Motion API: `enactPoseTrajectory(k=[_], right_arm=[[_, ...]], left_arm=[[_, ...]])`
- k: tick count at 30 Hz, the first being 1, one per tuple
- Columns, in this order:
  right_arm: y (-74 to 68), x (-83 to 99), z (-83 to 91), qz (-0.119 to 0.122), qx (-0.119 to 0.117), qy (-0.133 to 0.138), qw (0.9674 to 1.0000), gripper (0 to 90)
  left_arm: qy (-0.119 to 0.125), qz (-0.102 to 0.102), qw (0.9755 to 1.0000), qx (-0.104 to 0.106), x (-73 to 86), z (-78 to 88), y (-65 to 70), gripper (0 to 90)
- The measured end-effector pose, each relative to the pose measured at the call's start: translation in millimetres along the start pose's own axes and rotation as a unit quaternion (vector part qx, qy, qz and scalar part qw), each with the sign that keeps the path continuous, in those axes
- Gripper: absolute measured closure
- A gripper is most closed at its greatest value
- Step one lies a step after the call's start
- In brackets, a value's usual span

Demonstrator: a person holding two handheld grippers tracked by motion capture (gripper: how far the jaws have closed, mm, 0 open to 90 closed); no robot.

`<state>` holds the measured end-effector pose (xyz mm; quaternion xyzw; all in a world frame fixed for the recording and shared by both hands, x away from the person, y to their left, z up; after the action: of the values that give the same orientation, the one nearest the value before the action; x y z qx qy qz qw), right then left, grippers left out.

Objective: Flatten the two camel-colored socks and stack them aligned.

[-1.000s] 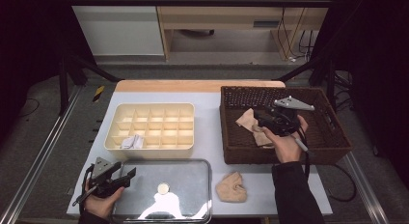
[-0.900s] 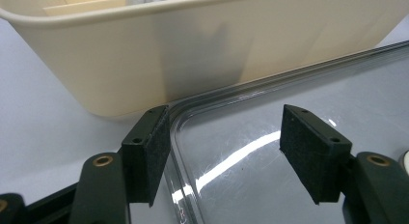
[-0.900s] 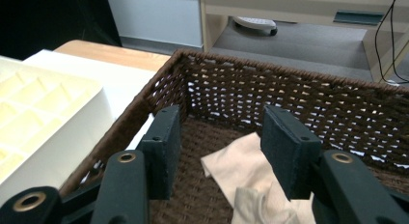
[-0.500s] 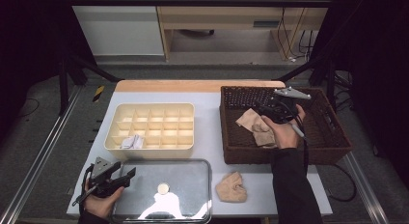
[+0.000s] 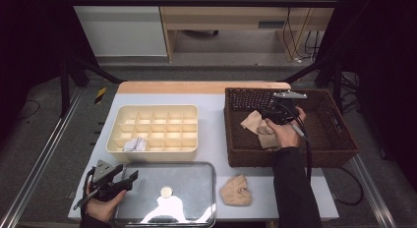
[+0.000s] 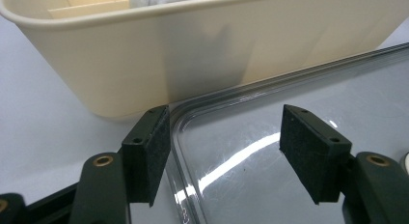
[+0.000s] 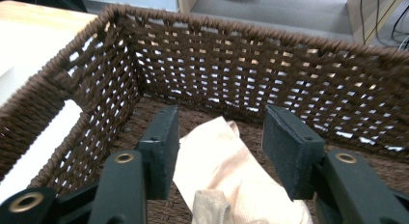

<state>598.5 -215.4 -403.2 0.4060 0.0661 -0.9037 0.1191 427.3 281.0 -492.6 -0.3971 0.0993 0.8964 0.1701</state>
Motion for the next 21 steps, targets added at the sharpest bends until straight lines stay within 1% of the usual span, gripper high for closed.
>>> enactPoseTrajectory(k=[5, 6, 8, 11, 17, 21], right_arm=[[4.0, 8.5, -8.1, -0.007, 0.001, -0.021, 0.9997, 50.9], [5.4, 10.3, -9.6, -0.005, 0.003, -0.026, 0.9996, 51.3], [6.4, 13.9, -12.4, -0.009, 0.003, -0.04, 0.9992, 51.8], [7.0, 18.2, -16.6, -0.002, 0.007, -0.058, 0.9983, 51.5], [5.0, 24.1, -23.8, 0.005, 0.005, -0.089, 0.996, 52.1], [3.6, 26.5, -27.1, 0.008, 0.004, -0.102, 0.9948, 52.7]], left_arm=[[-0.001, -0.001, 1.0, 0.001, 0.1, 0.2, -0.1, 34.7], [-0.001, -0.001, 1.0, 0.001, 0.1, 0.2, -0.1, 34.7], [-0.001, -0.001, 1.0, 0.001, 0.0, 0.0, 0.0, 34.7], [0.0, -0.001, 1.0, 0.001, 0.0, -0.1, 0.1, 34.7], [-0.001, -0.003, 1.0, 0.0, 0.1, 0.4, -0.4, 34.7], [-0.001, -0.003, 1.0, 0.001, 0.2, 0.2, -0.3, 34.8]])
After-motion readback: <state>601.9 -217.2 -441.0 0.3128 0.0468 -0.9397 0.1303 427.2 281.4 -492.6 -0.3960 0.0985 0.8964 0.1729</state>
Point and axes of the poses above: each handheld gripper's, and its own axes: z roughly backward along the jaws, x roughly out of its underside, y roughly to its right, the point moved 4 cm from there along -z, roughly forward along the jaws, and after that the axes turned 7 degrees about -y, right-handed, at the moved point
